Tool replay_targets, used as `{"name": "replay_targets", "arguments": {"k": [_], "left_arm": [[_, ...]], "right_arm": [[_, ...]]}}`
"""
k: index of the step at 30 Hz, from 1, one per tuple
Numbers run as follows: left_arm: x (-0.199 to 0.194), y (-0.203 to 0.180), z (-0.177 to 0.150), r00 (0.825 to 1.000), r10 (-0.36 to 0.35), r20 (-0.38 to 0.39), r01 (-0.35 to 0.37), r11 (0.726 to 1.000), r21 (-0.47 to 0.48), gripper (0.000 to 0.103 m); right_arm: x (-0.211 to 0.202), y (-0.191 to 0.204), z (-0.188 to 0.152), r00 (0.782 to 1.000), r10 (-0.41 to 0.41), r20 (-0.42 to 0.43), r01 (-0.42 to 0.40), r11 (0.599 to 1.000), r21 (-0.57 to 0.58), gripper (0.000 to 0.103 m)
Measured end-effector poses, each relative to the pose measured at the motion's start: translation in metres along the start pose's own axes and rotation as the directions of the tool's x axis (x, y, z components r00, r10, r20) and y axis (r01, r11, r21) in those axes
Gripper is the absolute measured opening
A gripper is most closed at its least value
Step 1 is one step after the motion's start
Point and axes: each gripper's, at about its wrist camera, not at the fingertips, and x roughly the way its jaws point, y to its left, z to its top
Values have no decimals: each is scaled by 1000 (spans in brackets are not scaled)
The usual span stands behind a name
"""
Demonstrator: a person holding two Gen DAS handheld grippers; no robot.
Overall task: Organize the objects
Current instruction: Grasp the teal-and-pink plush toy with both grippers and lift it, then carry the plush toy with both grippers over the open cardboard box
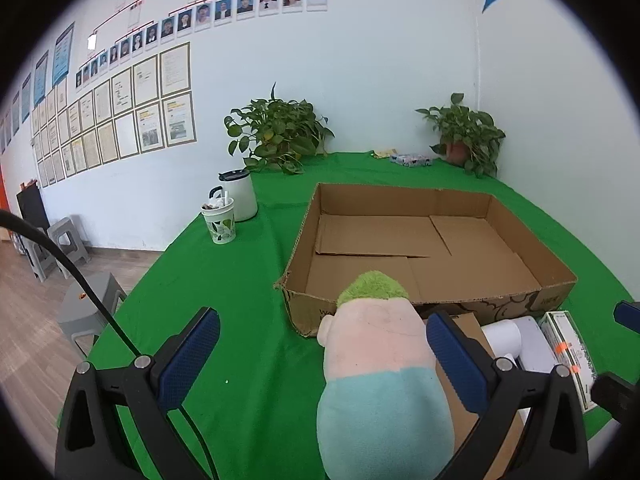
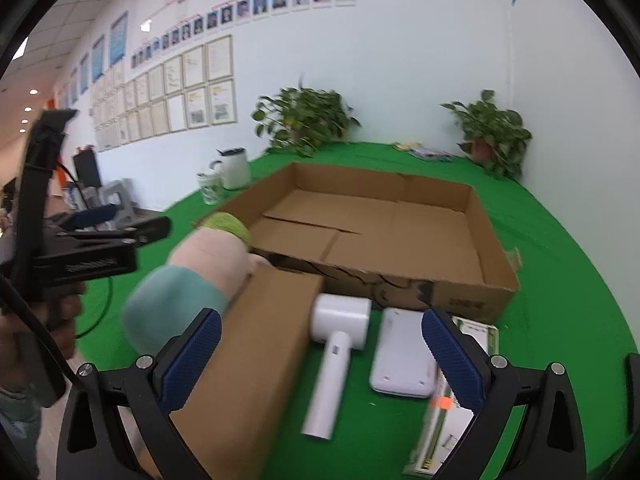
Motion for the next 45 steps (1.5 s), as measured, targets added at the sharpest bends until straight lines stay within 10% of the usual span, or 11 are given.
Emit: {"name": "replay_targets", "arguments": {"k": [6, 11, 17, 24, 31, 37, 45], "left_arm": [[1, 18, -18, 997, -43, -62, 40, 998, -45, 103], [14, 16, -24, 969, -193, -151, 188, 981, -51, 103], [42, 0, -48, 896, -344, -282, 326, 939, -110, 100], [37, -6, -60, 903, -333, -270, 326, 943, -72, 78], [15, 28, -68, 913, -308, -266, 279, 950, -143, 68], [-12, 59, -85, 925, -280, -258, 232, 952, -199, 68], [-25, 73, -97, 927, -293, -233, 234, 939, -251, 68]], "right_arm": [[-22, 22, 19, 924, 382, 25, -383, 924, 14, 102], [11, 15, 16, 982, 172, -78, -171, 985, 22, 102], [20, 14, 29, 994, 84, -75, -87, 995, -49, 102], [50, 22, 48, 981, 167, -103, -172, 984, -47, 102], [108, 61, 61, 913, 358, -195, -349, 934, 81, 102], [146, 123, 60, 813, 499, -299, -477, 866, 149, 102], [188, 195, 36, 723, 484, -492, -453, 871, 191, 101]]}}
